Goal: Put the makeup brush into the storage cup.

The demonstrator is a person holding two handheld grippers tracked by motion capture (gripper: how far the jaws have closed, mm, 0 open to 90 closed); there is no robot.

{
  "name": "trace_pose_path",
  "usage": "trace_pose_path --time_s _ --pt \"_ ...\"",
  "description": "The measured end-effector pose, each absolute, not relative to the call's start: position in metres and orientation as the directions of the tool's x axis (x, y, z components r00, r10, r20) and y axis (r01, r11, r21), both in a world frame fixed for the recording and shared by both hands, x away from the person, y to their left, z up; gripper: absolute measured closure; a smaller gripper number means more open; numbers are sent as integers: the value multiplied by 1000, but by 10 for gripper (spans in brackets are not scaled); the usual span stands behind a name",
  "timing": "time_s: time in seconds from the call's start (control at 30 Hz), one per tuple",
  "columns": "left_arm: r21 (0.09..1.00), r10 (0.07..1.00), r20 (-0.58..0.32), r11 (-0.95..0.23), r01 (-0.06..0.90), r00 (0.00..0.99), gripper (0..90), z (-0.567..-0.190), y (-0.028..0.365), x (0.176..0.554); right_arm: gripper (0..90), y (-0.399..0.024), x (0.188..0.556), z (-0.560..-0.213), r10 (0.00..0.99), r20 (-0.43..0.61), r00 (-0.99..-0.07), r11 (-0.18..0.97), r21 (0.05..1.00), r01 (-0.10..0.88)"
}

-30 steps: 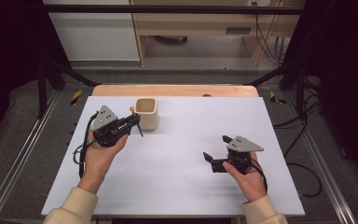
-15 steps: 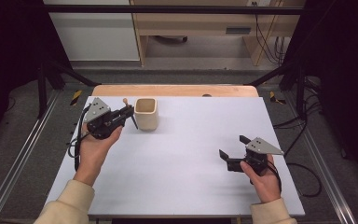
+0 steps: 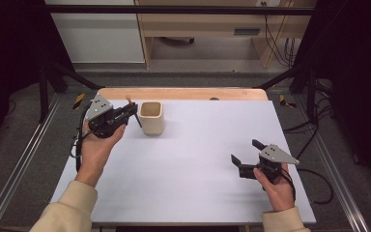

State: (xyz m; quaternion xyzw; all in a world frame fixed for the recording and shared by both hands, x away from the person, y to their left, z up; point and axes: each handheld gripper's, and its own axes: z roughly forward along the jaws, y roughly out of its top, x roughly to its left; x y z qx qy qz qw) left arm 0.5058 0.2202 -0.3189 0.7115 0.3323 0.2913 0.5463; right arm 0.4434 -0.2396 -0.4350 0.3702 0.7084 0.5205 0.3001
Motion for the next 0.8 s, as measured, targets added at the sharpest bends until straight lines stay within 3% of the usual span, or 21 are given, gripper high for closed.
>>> trace_pose_path --time_s 0.8 --pt "976 797 46 -165 145 602 833 -309 209 526 56 -256 432 -439 857 -55 -513 180 964 196"
